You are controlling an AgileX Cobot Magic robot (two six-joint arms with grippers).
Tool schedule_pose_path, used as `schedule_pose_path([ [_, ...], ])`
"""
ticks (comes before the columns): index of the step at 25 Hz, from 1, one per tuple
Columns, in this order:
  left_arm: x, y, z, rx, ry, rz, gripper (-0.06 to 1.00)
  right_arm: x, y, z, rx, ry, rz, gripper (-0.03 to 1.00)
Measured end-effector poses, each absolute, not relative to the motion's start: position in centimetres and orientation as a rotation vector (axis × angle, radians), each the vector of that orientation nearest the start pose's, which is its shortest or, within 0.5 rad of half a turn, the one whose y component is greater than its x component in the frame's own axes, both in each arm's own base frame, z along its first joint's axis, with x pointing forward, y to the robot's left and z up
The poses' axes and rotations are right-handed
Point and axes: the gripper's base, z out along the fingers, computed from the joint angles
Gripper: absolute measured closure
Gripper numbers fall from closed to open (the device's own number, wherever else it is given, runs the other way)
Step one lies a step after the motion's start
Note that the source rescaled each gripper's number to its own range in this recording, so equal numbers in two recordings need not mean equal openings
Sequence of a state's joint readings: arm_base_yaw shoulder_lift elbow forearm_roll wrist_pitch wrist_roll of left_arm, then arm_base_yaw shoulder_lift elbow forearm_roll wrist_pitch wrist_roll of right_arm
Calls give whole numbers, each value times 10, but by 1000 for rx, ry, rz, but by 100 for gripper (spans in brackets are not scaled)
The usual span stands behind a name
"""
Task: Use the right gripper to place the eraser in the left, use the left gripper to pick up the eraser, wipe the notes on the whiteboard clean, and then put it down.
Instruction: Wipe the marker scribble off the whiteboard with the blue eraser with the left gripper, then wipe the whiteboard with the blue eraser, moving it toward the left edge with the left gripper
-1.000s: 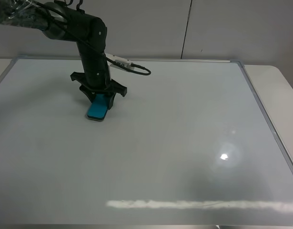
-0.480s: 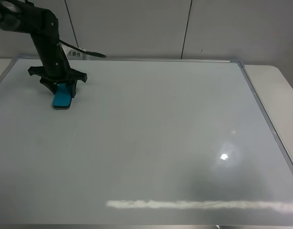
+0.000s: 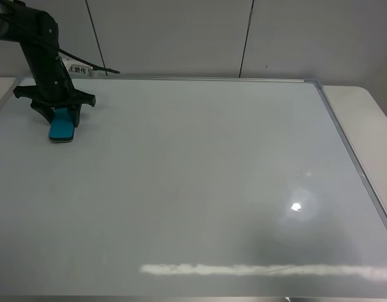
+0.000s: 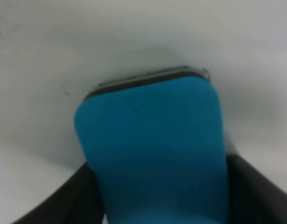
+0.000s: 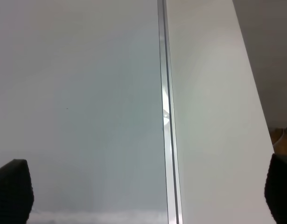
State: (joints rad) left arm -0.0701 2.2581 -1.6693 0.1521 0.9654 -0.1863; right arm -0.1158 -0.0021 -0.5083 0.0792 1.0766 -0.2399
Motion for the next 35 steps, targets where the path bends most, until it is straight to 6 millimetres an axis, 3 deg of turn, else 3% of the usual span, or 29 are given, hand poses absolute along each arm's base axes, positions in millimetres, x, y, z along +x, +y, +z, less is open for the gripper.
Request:
schedule_pose_path([
  [3,443,-54,125,20,3047,128,94,-6,7,278,-132,2045,-127,-3],
  [12,398,-198,125,413,3061,-40,94,-6,7,278,-132,2045,-127,-3],
  [17,370,-246,125,554,3055,-109,94,-6,7,278,-132,2045,-127,-3],
  [24,365,-247,130,572,3080,-101,94,-6,7,278,-132,2045,-127,-3],
  [32,359,-241,192,563,2976,-142,94,-6,7,278,-132,2045,-127,-3],
  [35,352,-237,205,530,2958,-161,94,-6,7,278,-132,2045,-127,-3],
])
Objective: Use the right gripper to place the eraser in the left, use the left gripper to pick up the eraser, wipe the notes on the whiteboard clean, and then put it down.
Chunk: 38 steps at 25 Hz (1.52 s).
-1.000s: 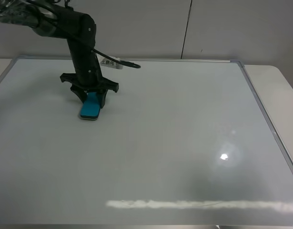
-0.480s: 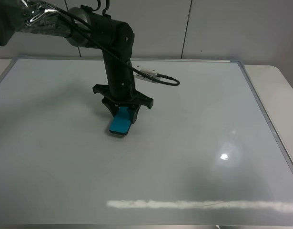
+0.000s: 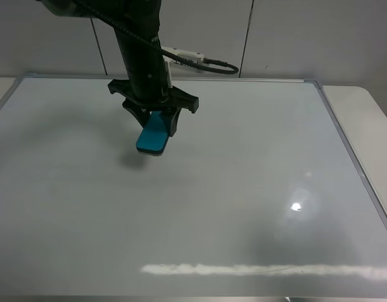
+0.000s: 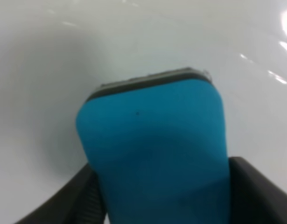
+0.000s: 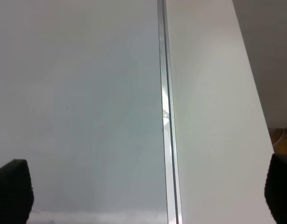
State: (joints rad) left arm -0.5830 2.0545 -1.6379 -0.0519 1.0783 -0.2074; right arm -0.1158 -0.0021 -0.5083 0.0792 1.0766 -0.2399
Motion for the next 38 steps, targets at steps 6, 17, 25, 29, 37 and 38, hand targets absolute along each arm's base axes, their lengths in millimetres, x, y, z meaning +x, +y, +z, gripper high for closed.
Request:
schedule_pose_path([
  [6,335,-208,189,413,2987,-157,94,-6,7,278,-132,2045,-127,-3],
  [17,324,-186,159,268,2997,-157,94,-6,7,278,-132,2045,-127,-3],
  [25,325,-186,159,326,2974,-161,73,-6,7,278,-132,2045,-127,-3],
  [29,325,-186,159,338,2972,-160,21,-6,7,278,-132,2045,-127,-3],
  [37,325,-186,159,345,2971,-159,7,-6,7,278,-132,2045,-127,-3],
  [38,325,-186,159,345,2971,-159,7,-6,7,278,-132,2045,-127,-3],
])
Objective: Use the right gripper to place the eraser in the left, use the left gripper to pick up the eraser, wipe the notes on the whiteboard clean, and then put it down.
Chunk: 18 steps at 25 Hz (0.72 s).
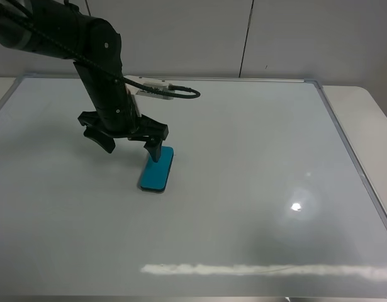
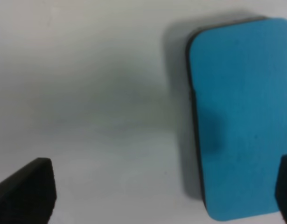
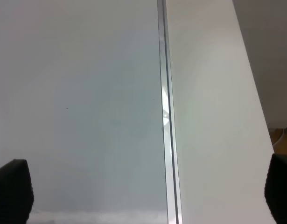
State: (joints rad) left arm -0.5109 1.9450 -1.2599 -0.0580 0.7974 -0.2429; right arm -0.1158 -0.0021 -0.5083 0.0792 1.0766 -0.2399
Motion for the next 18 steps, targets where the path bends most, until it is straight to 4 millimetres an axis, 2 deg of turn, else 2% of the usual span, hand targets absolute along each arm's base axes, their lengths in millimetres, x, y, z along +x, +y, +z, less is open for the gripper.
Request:
schedule_pose_path([
  [3,324,-186,163,344,2964,-163,7,-6,7,278,-132,2045,-127,-3],
  [5,322,-185,179,352,2925,-183,6,-6,7,278,-132,2045,-127,-3],
  [6,322,-185,179,352,2925,-183,6,-6,7,278,-132,2045,-127,-3],
  [9,316,-181,208,372,2860,-212,6,-6,7,278,-132,2045,-127,-3],
  [10,306,-175,227,381,2820,-225,6,-6,7,278,-132,2045,-127,-3],
  [13,288,-154,256,330,2758,-256,6,-6,7,278,-132,2045,-127,-3],
  [18,258,-94,294,154,2663,-254,6,-6,7,278,-132,2045,-127,-3],
])
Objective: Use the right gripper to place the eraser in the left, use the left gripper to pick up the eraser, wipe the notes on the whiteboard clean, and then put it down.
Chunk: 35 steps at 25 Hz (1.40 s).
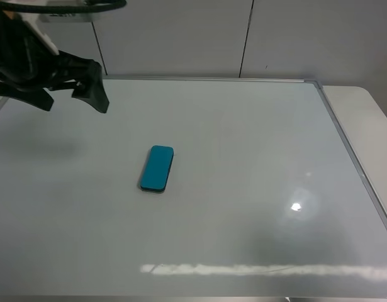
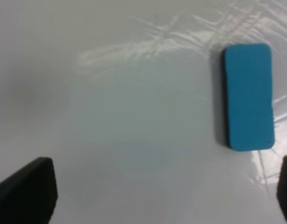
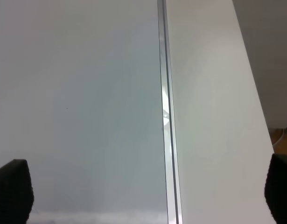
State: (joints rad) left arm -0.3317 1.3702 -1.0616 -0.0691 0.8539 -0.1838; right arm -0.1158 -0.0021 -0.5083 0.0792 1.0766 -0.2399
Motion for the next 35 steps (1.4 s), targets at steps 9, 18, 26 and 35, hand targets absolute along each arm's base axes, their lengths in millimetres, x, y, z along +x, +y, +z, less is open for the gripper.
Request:
schedule_pose_path([
  [9,149,-3,344,-185,2288,-98,6,-6,7,278,-132,2045,-127,-3],
  [18,40,8,330,-276,2029,50,6,-6,7,278,-132,2045,-127,-3],
  [26,-5,-3,283,-268,1988,0,6,-6,7,278,-132,2045,-127,-3],
  [35,-5,-4,280,-267,2000,-7,6,-6,7,278,-132,2045,-127,-3],
])
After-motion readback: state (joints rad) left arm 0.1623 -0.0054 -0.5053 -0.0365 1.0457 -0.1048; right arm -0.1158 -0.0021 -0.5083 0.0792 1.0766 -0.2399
